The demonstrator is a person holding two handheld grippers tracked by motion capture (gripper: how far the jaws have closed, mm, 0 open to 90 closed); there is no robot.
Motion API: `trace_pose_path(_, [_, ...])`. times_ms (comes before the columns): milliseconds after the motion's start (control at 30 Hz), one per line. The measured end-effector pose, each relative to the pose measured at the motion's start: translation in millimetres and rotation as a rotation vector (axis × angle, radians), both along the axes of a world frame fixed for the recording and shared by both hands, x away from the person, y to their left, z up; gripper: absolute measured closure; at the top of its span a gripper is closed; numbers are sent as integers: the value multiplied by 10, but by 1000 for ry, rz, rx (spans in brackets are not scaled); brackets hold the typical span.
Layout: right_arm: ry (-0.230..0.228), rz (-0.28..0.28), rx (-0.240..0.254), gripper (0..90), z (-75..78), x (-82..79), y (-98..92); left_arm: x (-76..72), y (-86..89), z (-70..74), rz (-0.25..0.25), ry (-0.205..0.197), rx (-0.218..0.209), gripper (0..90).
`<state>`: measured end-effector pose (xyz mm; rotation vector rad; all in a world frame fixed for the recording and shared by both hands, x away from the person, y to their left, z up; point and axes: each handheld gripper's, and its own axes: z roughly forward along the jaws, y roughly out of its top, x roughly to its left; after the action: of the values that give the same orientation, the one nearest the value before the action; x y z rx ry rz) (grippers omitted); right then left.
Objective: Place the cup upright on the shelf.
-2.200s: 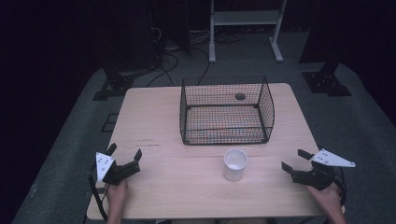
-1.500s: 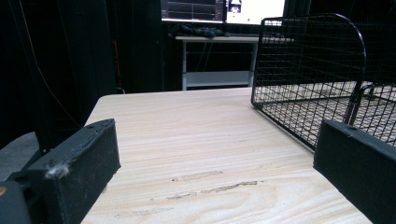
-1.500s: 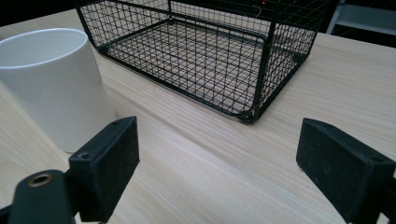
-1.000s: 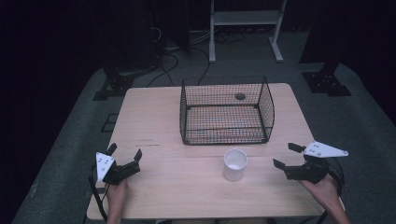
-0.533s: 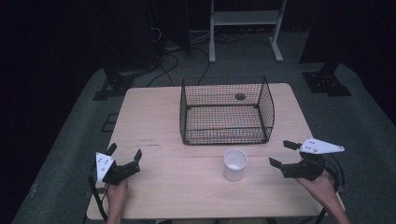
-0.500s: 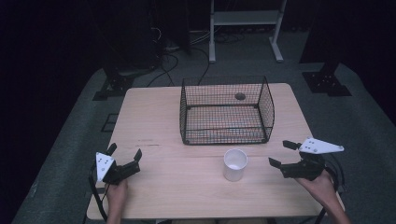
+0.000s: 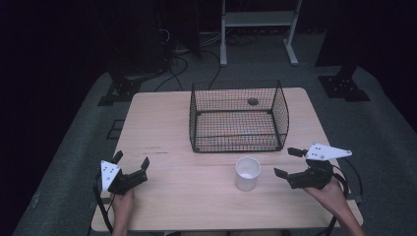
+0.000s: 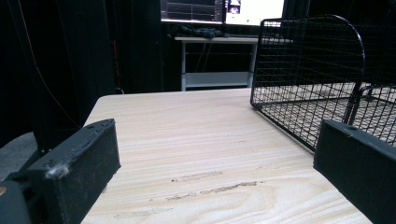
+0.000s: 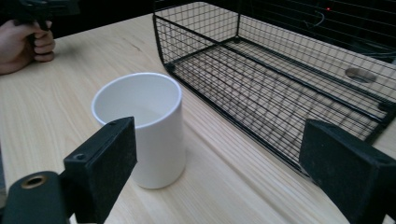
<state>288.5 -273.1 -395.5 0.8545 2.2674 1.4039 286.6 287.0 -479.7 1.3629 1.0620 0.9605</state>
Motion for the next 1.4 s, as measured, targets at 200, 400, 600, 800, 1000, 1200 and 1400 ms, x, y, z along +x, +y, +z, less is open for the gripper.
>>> trace_pose_path(200, [12,33,3,80,-11,2,101,0,2,0,-1,-1,-2,0])
trace_pose_path(400, [21,65,-2,61,-7,-12,186,1,4,0,-2,-1,-4,0])
trace_pose_path(600, [28,80,-5,30,-10,-27,255,0,5,0,-2,-1,-5,0])
trace_pose_path(800, [36,100,-4,24,-41,-34,329,0,6,0,-2,-1,-5,0])
trace_pose_path(1000, [46,126,-16,19,-68,-38,435,0,8,0,-3,-1,-6,0])
trace_pose_path(1200, [62,145,-32,18,-120,-21,544,0,9,0,-4,-1,-6,0])
trace_pose_path(1400, [84,148,-40,18,-192,31,626,0,8,0,-4,-2,-7,0])
